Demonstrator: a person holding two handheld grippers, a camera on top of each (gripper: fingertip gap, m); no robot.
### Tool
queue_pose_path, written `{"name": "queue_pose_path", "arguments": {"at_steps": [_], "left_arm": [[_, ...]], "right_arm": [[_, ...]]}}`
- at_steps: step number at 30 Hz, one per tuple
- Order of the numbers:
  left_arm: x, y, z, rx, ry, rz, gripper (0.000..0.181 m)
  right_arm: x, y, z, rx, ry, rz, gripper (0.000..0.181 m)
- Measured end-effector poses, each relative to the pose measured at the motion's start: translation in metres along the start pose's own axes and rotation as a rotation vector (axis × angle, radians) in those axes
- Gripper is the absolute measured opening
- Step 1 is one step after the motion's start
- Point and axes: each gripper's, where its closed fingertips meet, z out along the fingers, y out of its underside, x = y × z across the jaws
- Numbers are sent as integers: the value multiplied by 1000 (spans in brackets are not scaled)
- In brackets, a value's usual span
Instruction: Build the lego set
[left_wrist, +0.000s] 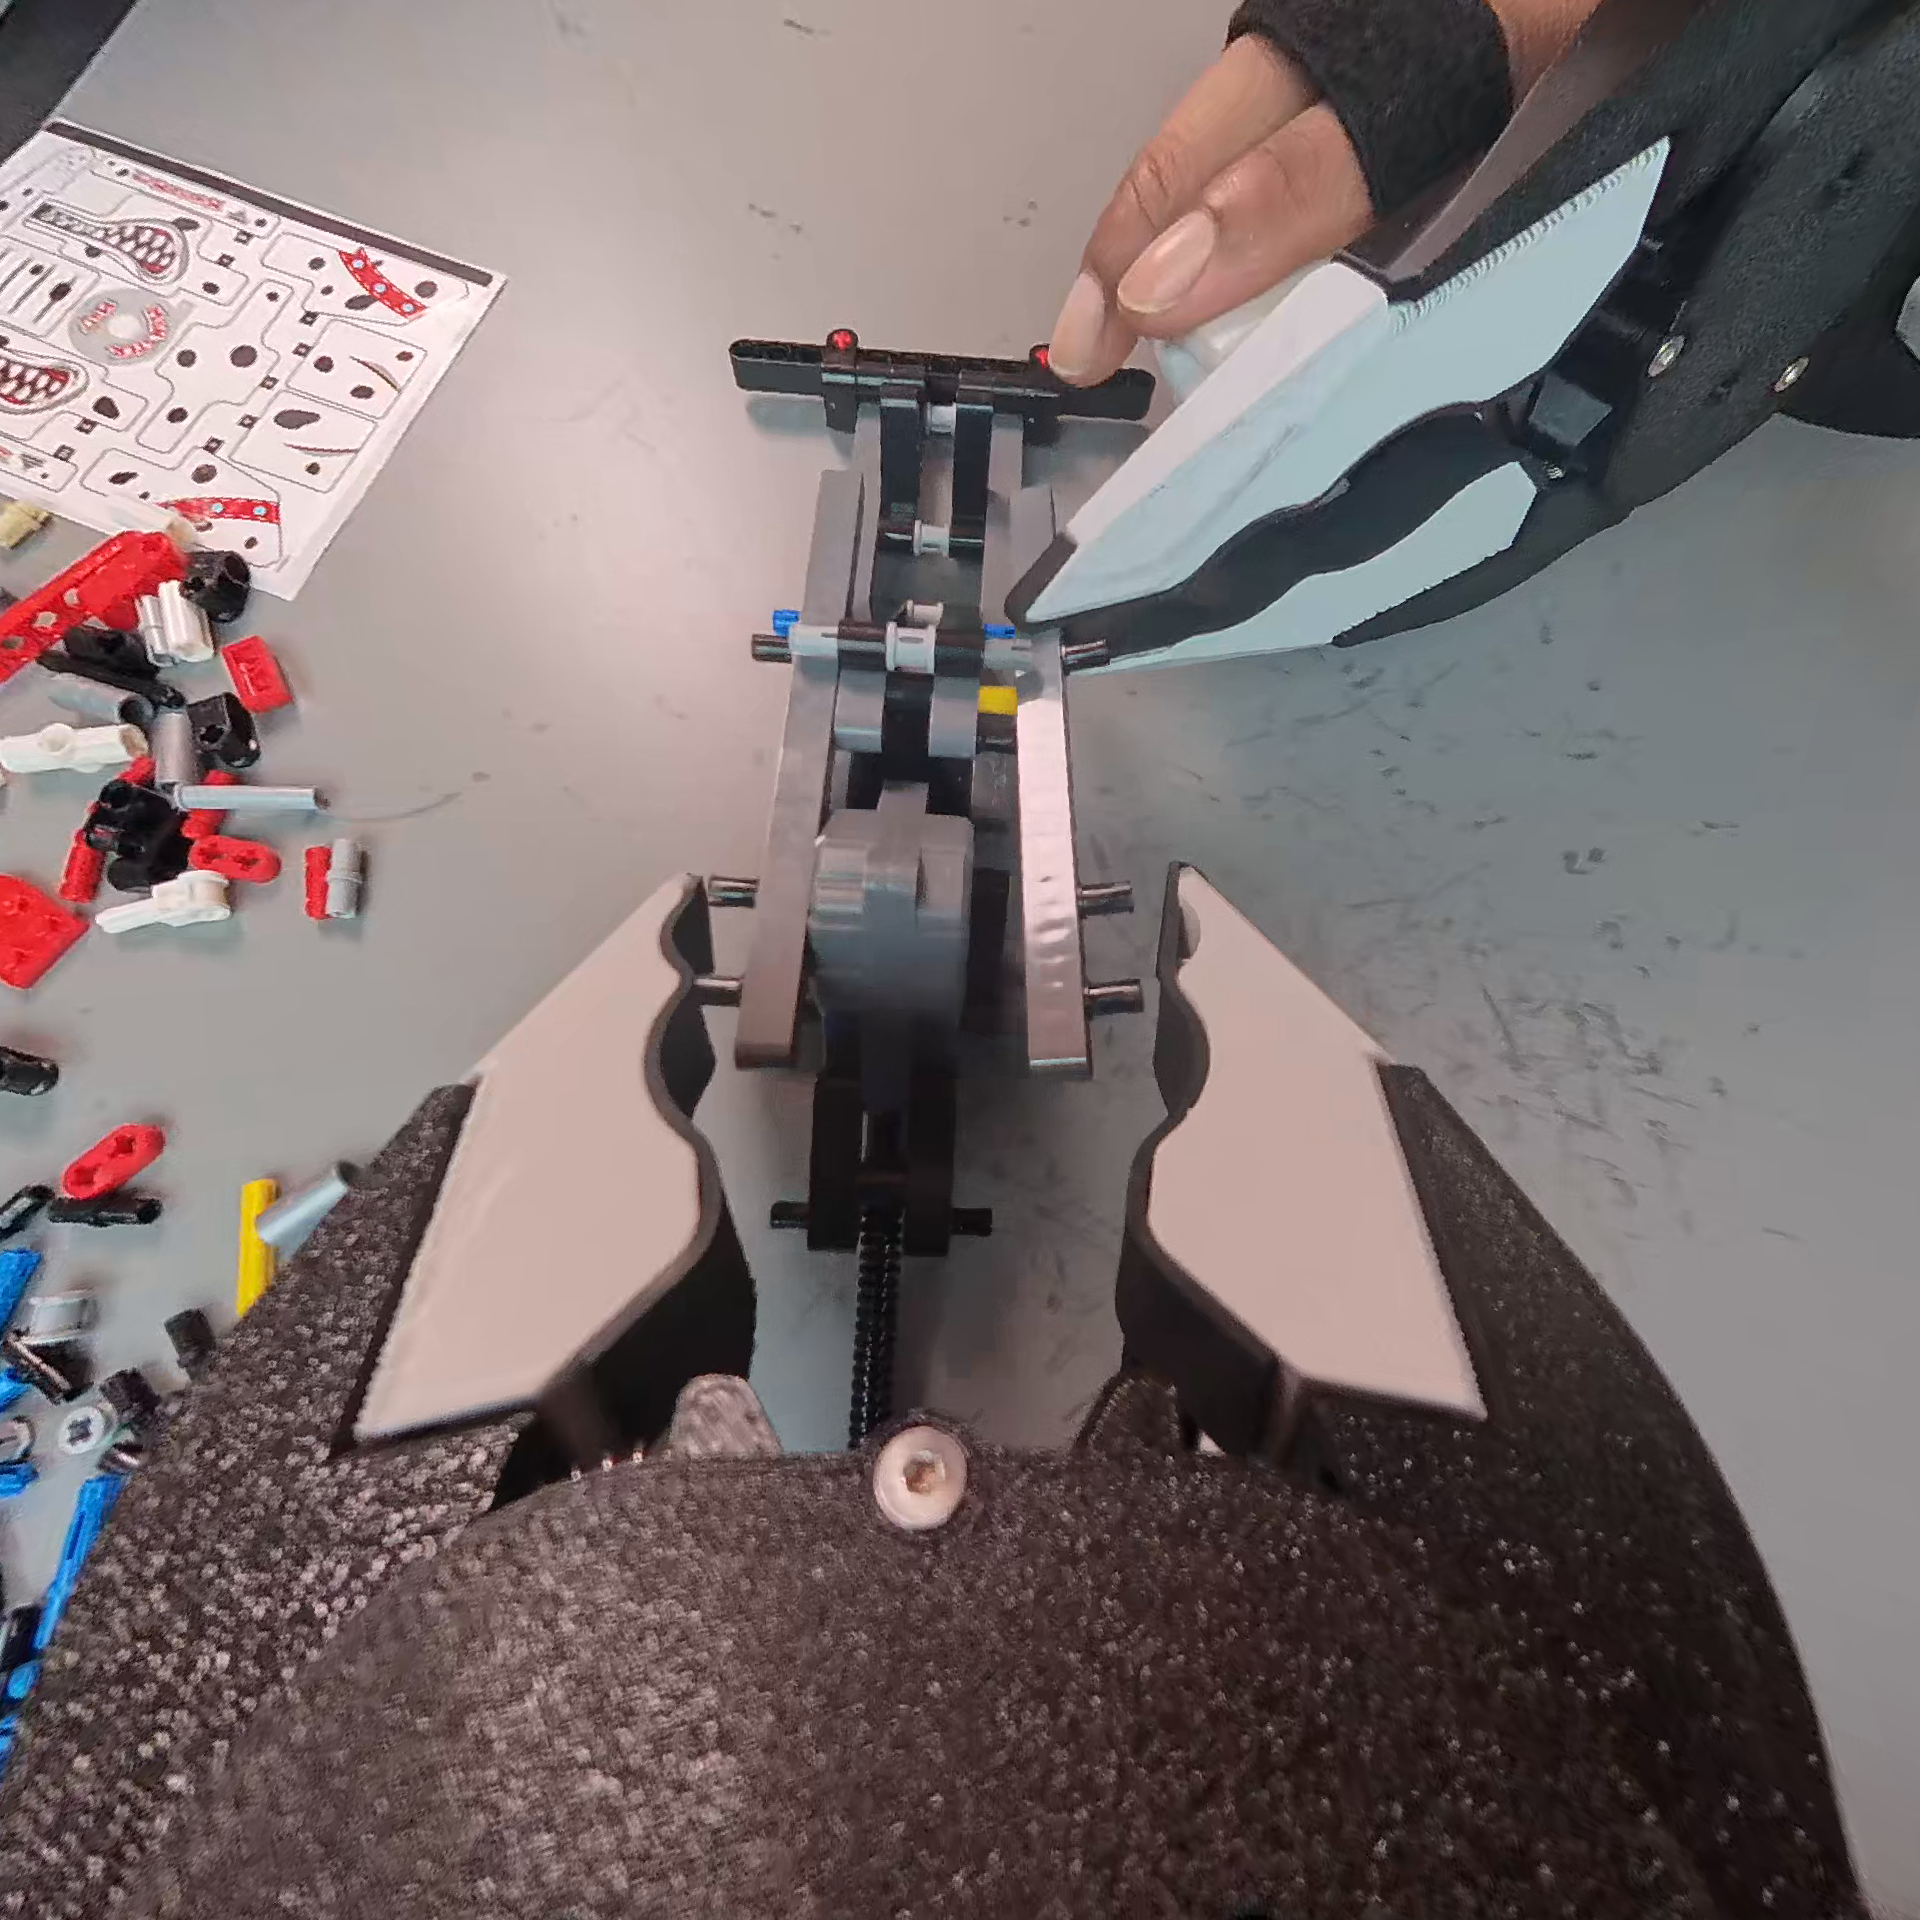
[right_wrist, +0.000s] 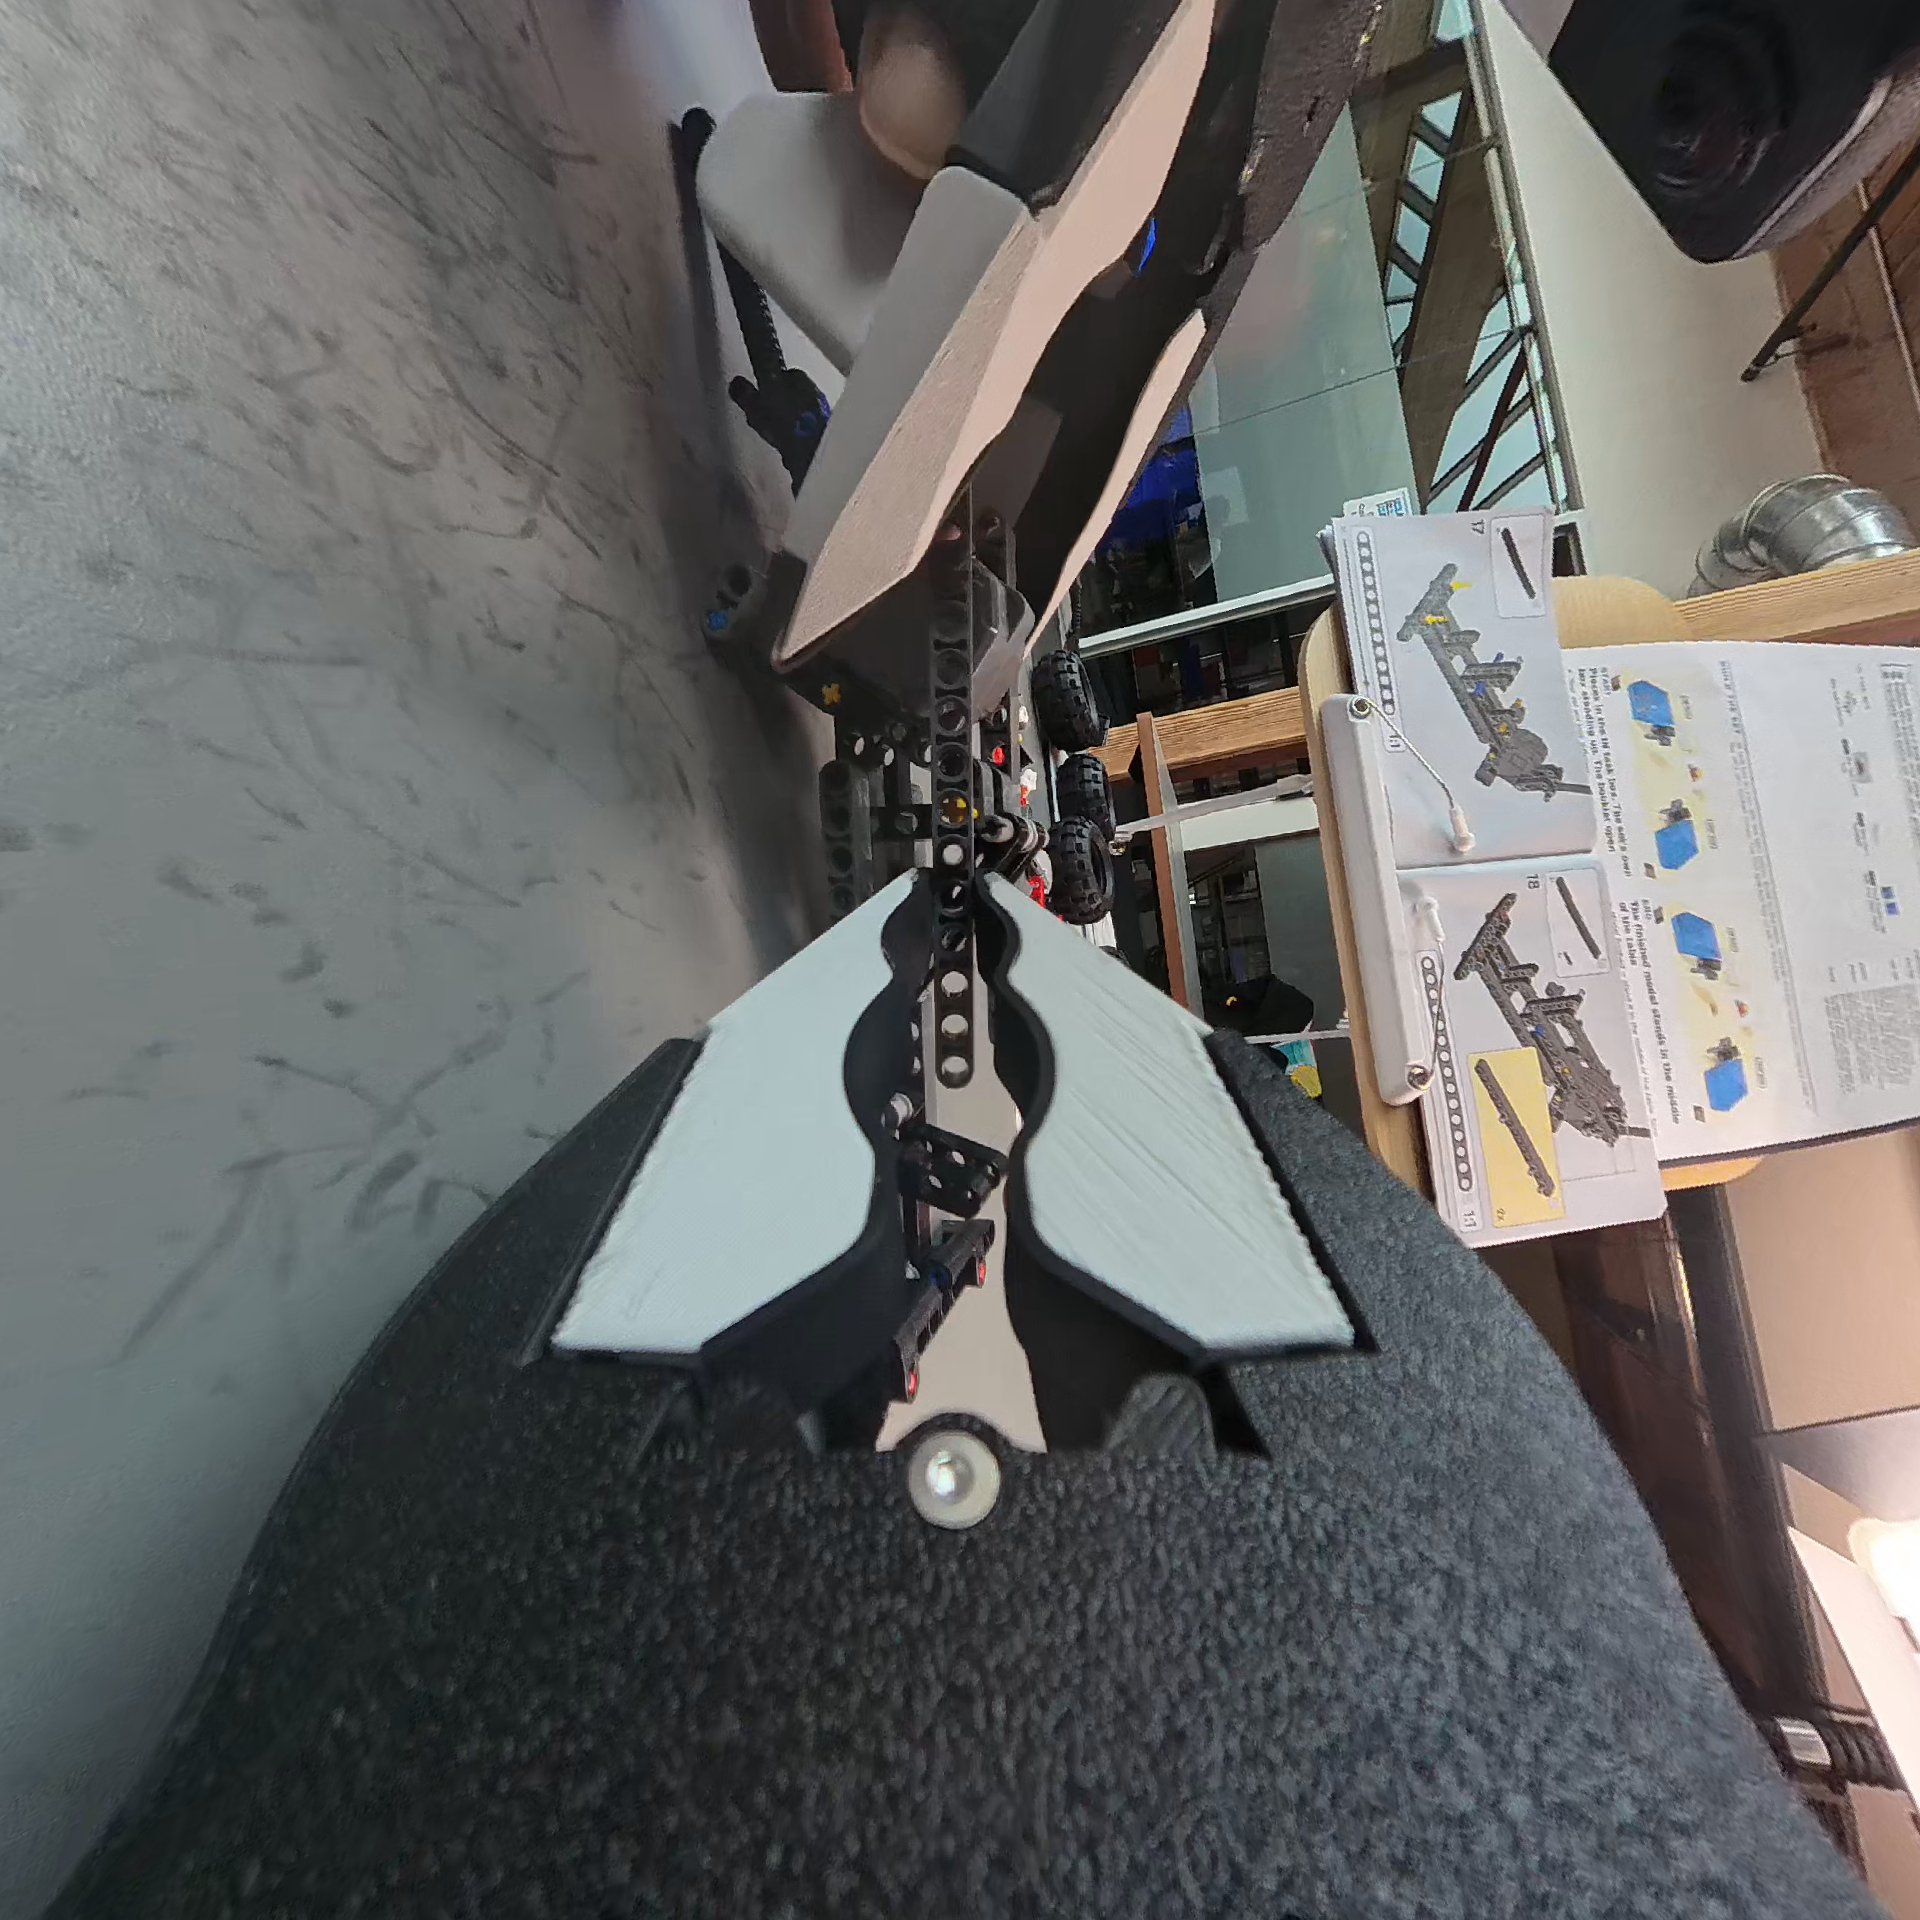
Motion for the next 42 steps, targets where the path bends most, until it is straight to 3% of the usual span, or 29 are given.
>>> {"name": "queue_pose_path", "arguments": {"at_steps": [12, 20, 28, 36, 42], "left_arm": [[1, -8, -4, 83, 50, -130, 79], [-1, -12, -4, 87, 36, -217, 83], [-14, -14, -6, -67, -74, -104, 81], [-10, -15, 0, -262, 14, -56, 77], [-10, -17, 9, -306, 46, -53, 57]], "right_arm": [[3, 2, 3, -61, 35, -29, 7], [5, 0, 7, -106, 78, -87, 7], [6, 0, 10, -139, 103, -87, 7], [6, 0, 14, -146, 107, -77, 8], [6, 1, 16, -158, 107, -77, 7]]}}
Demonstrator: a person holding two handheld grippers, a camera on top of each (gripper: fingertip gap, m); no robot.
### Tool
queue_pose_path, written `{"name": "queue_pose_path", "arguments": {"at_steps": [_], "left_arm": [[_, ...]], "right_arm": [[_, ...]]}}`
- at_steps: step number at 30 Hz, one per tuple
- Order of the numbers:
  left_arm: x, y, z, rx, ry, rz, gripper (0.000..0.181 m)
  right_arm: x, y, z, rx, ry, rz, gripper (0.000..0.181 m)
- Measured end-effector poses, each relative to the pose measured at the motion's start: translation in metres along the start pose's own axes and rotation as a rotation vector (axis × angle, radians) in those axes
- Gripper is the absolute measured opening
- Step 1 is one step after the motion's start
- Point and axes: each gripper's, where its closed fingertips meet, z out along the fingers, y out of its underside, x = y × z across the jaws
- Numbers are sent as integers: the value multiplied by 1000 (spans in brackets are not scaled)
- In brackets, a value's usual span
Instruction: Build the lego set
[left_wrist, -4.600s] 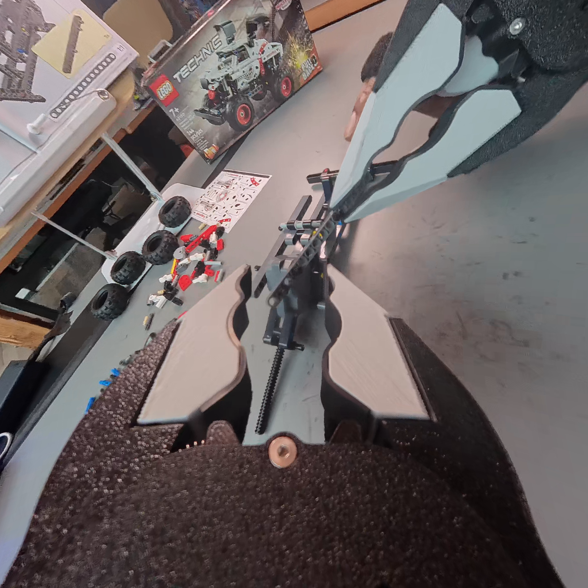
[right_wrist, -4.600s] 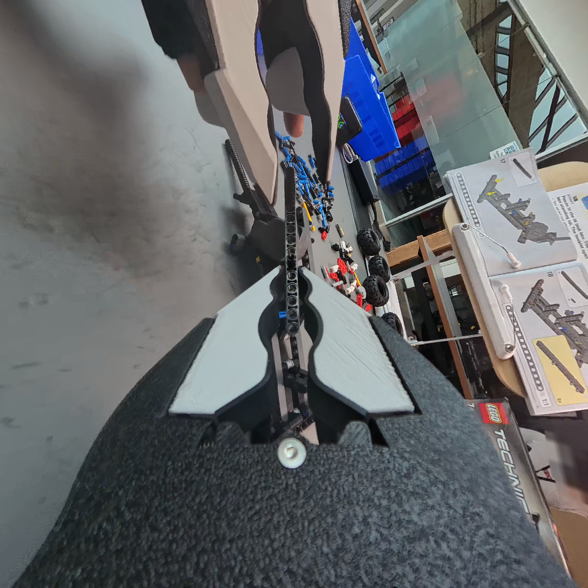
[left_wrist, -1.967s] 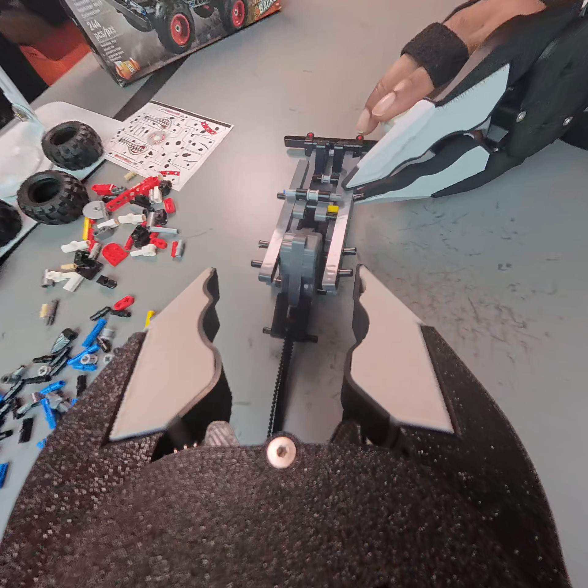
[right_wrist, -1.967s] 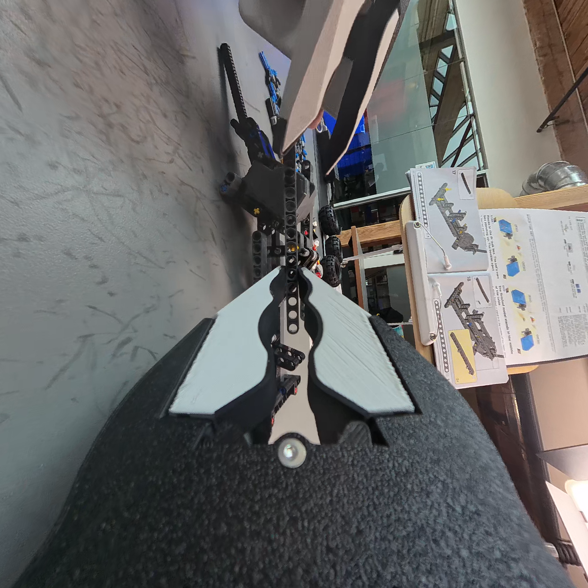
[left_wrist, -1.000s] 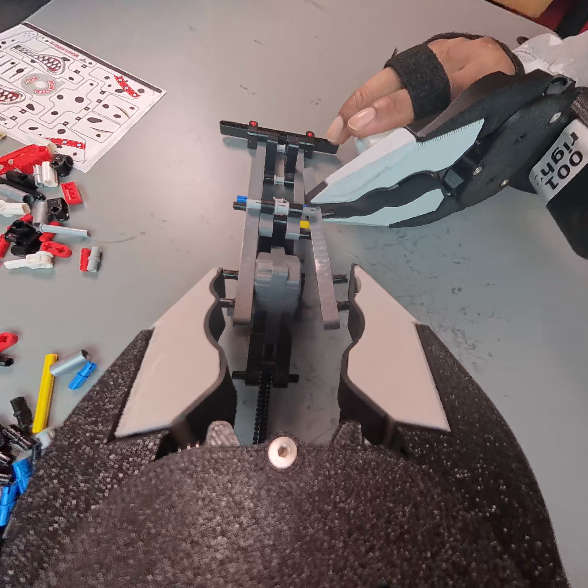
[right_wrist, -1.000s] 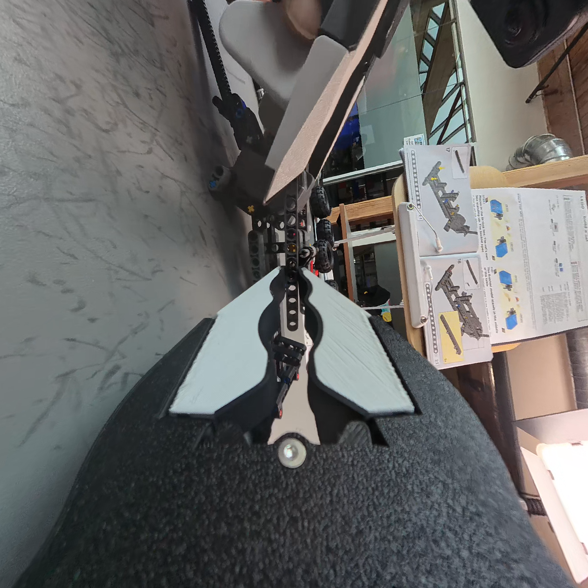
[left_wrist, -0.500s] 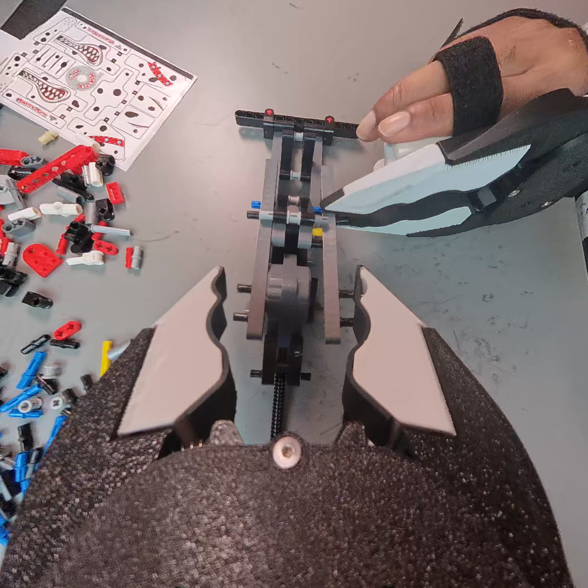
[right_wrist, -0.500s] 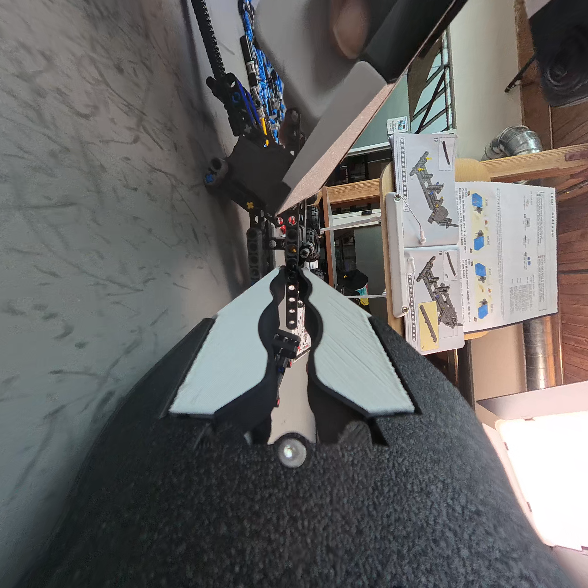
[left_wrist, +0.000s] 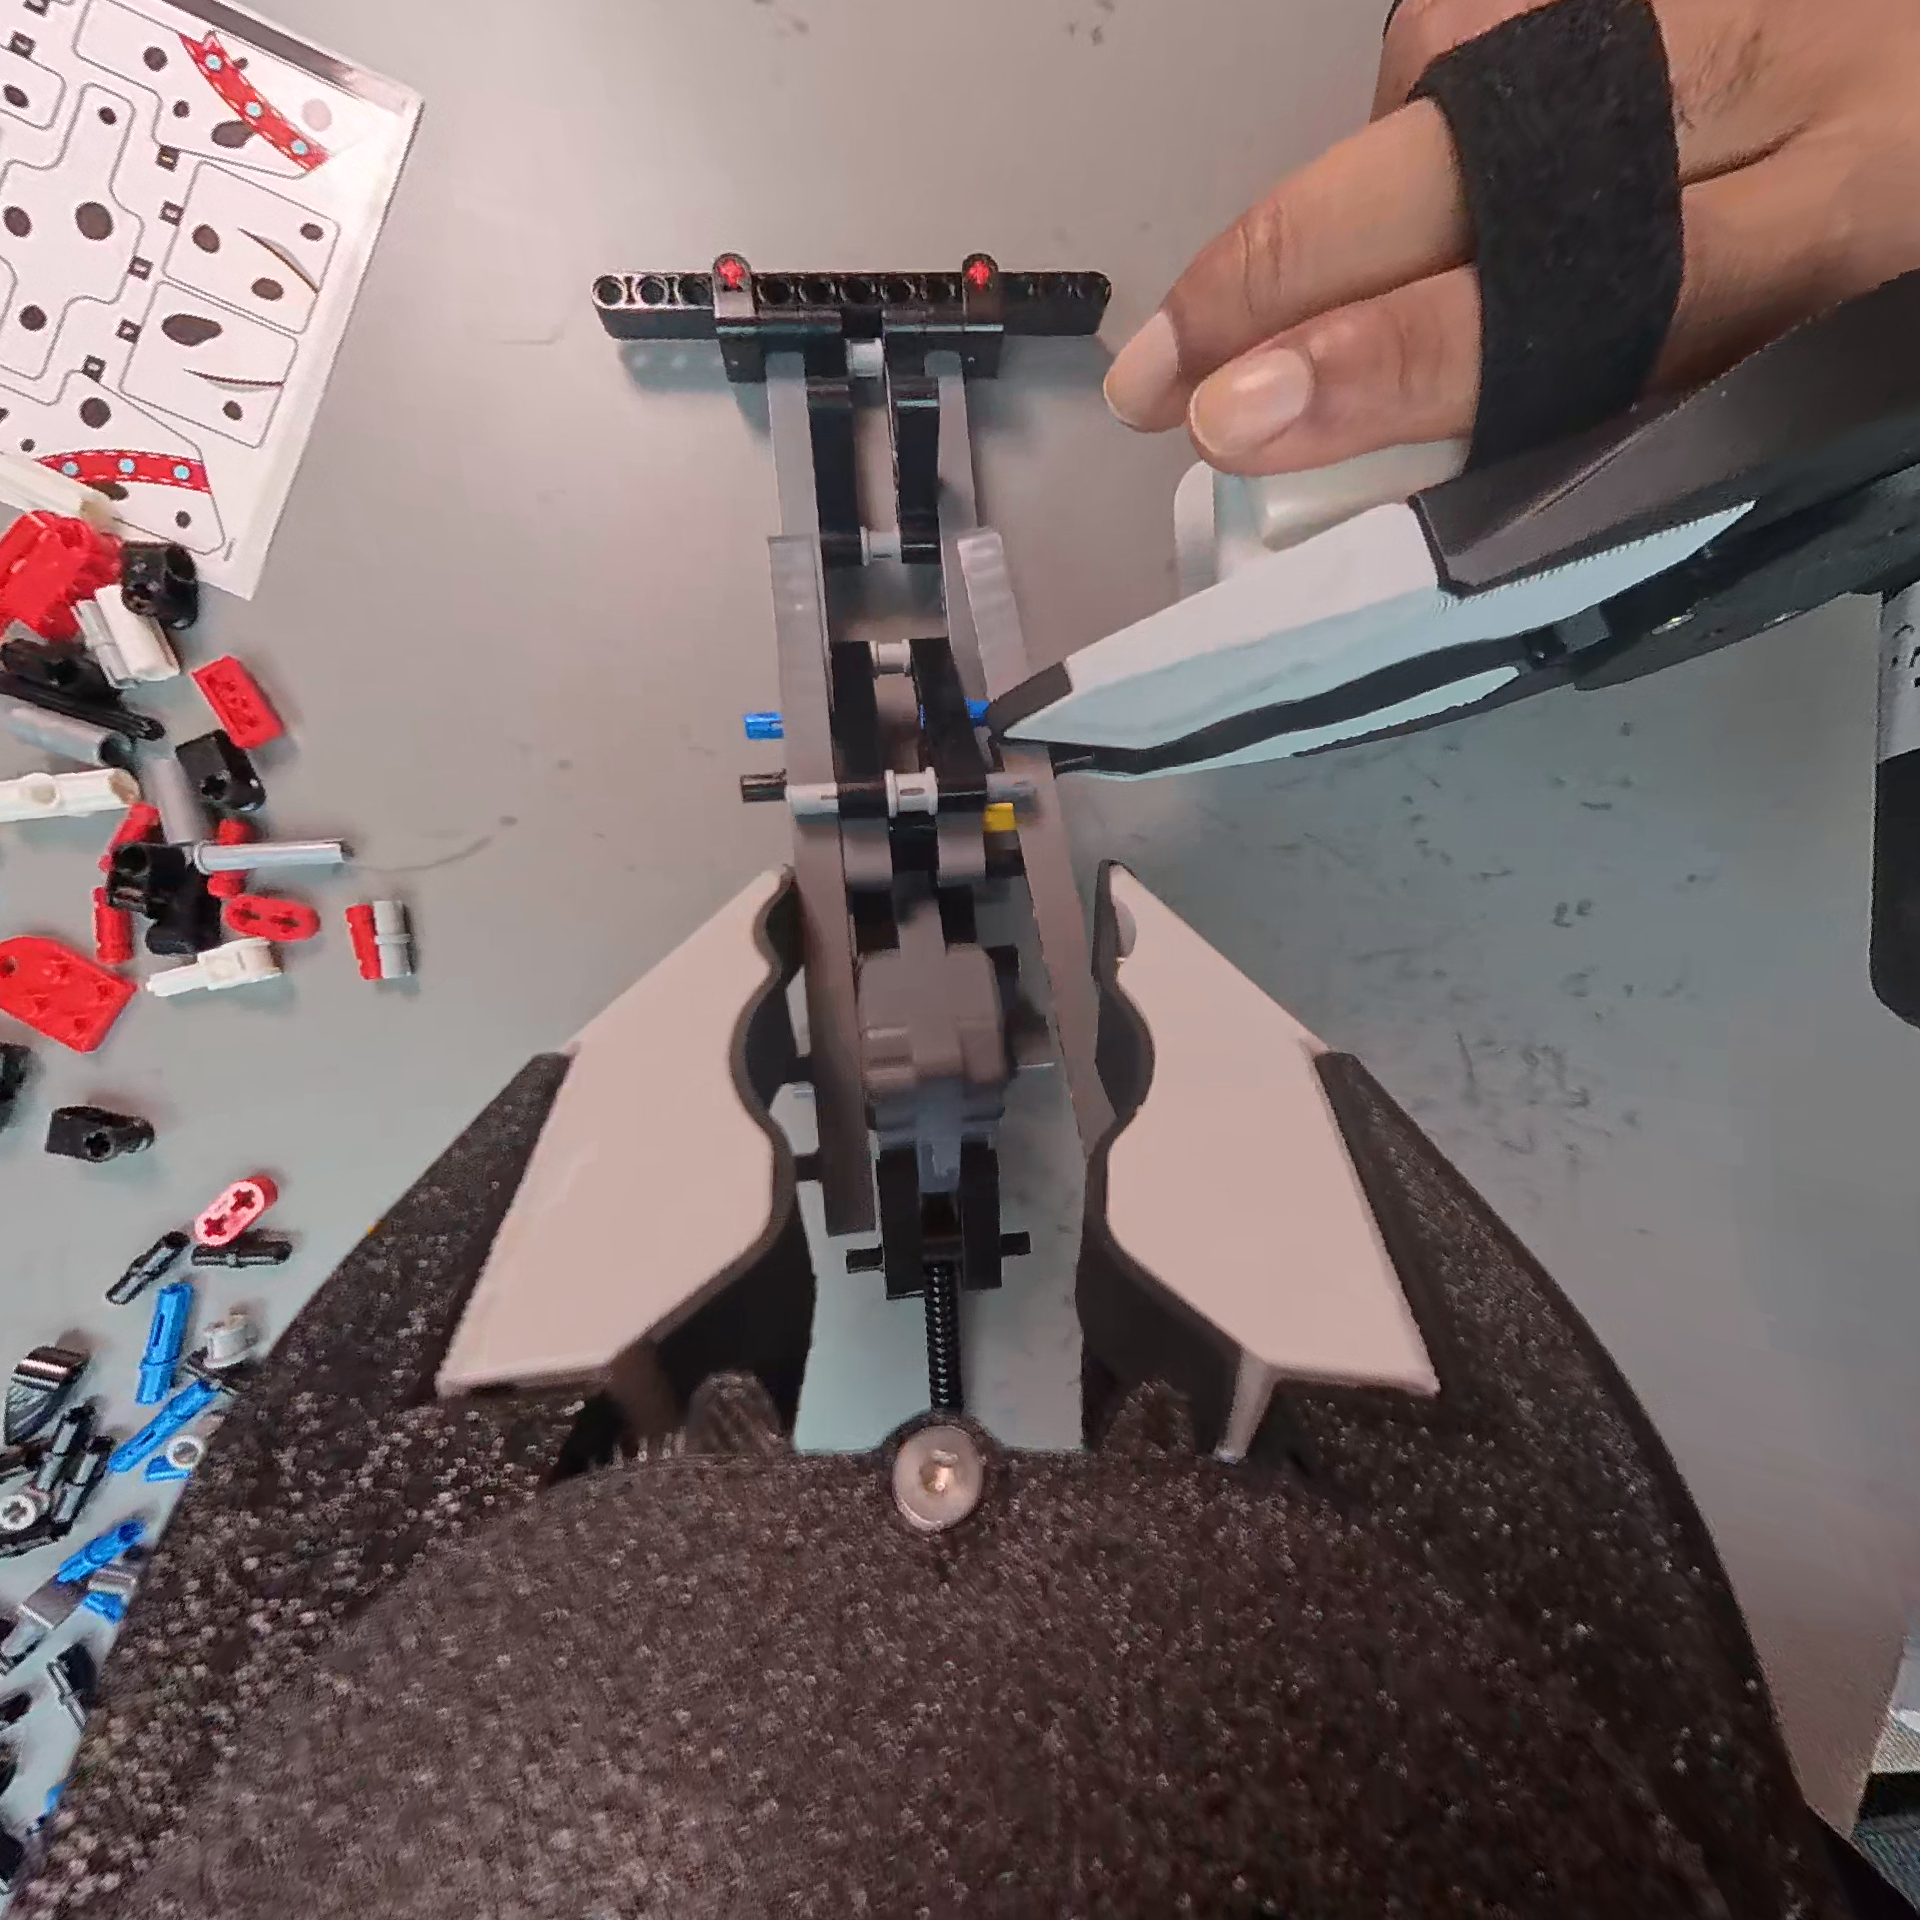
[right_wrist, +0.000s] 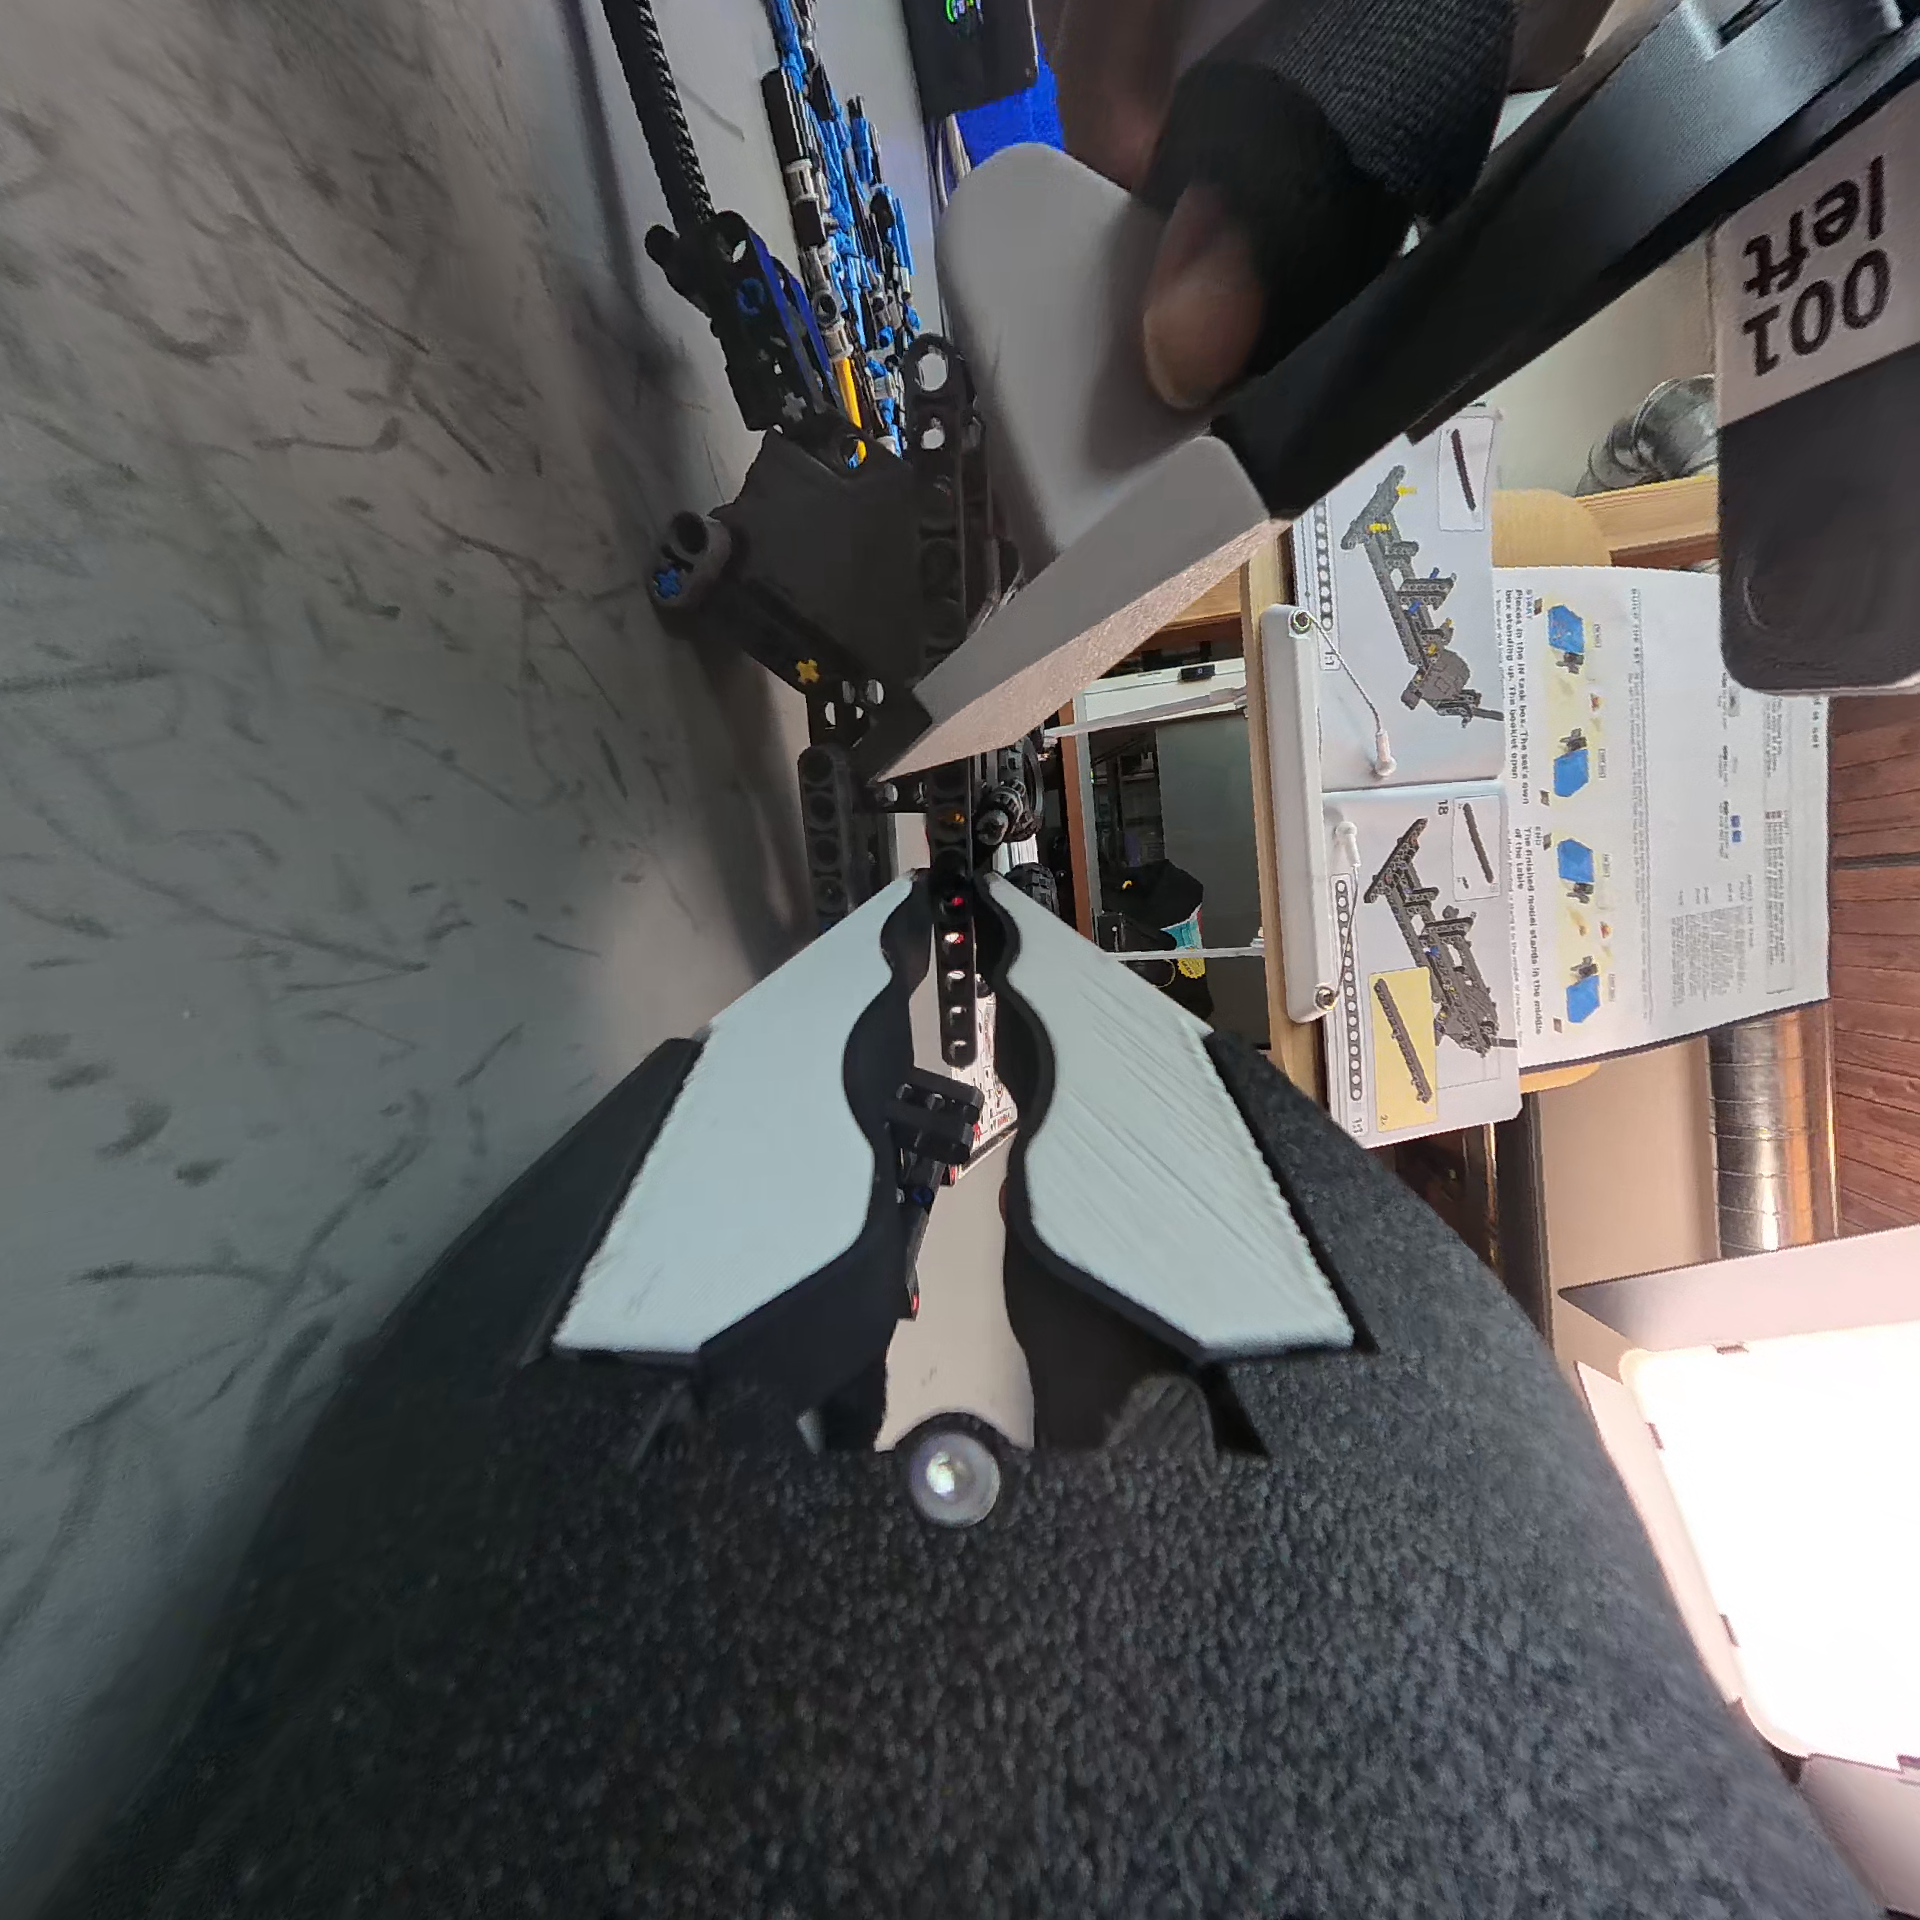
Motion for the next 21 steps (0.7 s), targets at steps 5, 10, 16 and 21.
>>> {"name": "queue_pose_path", "arguments": {"at_steps": [5, 10, 16, 21], "left_arm": [[-4, 2, -1, -26, -12, 6, 52], [-4, 4, -2, -70, -15, 26, 52], [-2, 3, 0, -90, -22, 61, 52], [0, 2, 0, -70, 6, 36, 54]], "right_arm": [[-2, -3, 0, 9, -11, 1, 7], [-4, -4, 2, 24, -23, 18, 7], [-6, -5, 5, 93, -52, 1, 8], [-7, -5, 5, 76, -35, -17, 8]]}}
